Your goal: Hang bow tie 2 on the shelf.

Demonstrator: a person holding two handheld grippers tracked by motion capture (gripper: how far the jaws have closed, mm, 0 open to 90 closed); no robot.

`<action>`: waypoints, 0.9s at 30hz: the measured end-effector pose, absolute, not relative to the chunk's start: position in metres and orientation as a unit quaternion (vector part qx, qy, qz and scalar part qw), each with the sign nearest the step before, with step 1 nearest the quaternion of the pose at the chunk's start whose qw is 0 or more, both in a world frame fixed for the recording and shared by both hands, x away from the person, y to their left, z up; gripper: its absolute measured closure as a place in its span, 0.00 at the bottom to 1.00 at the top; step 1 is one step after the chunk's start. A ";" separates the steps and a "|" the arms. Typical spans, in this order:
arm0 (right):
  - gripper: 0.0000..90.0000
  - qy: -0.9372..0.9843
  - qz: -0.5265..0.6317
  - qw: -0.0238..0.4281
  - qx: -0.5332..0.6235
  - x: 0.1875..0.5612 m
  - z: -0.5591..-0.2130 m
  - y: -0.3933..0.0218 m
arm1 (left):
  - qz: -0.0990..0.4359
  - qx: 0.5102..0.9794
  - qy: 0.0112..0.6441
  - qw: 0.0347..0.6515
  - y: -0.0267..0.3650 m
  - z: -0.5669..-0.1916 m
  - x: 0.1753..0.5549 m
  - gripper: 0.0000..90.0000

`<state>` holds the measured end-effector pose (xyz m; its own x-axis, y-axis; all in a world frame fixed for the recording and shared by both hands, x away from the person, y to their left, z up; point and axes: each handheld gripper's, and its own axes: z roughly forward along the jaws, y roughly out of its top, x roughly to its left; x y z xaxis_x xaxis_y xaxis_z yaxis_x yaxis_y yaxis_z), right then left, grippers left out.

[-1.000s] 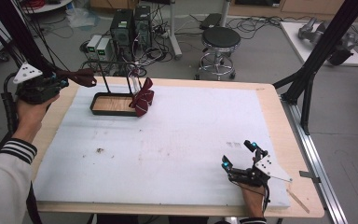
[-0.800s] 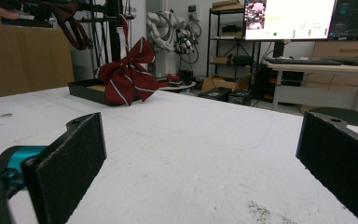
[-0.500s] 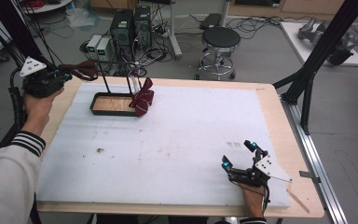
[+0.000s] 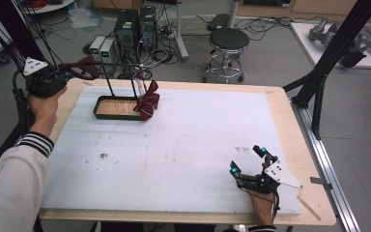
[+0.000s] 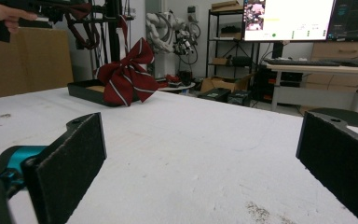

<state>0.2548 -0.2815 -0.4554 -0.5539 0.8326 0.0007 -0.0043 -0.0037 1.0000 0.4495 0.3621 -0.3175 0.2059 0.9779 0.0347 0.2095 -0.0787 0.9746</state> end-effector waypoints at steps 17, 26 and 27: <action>0.01 0.622 0.625 0.333 0.334 0.255 -0.455 -0.281 | 0.416 0.581 0.543 0.441 0.382 -0.336 0.444 0.87; 0.01 0.622 0.625 0.333 0.336 0.254 -0.455 -0.281 | 0.410 0.611 0.533 0.417 0.378 -0.352 0.442 0.87; 0.01 0.622 0.624 0.334 0.334 0.255 -0.455 -0.281 | 0.409 0.615 0.532 0.415 0.378 -0.352 0.442 0.87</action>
<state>0.2547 -0.2809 -0.4553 -0.5535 0.8328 0.0017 -0.0012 -0.0029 1.0000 0.4419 0.3777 -0.3522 0.1004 0.9931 0.0609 0.3144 -0.0897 0.9450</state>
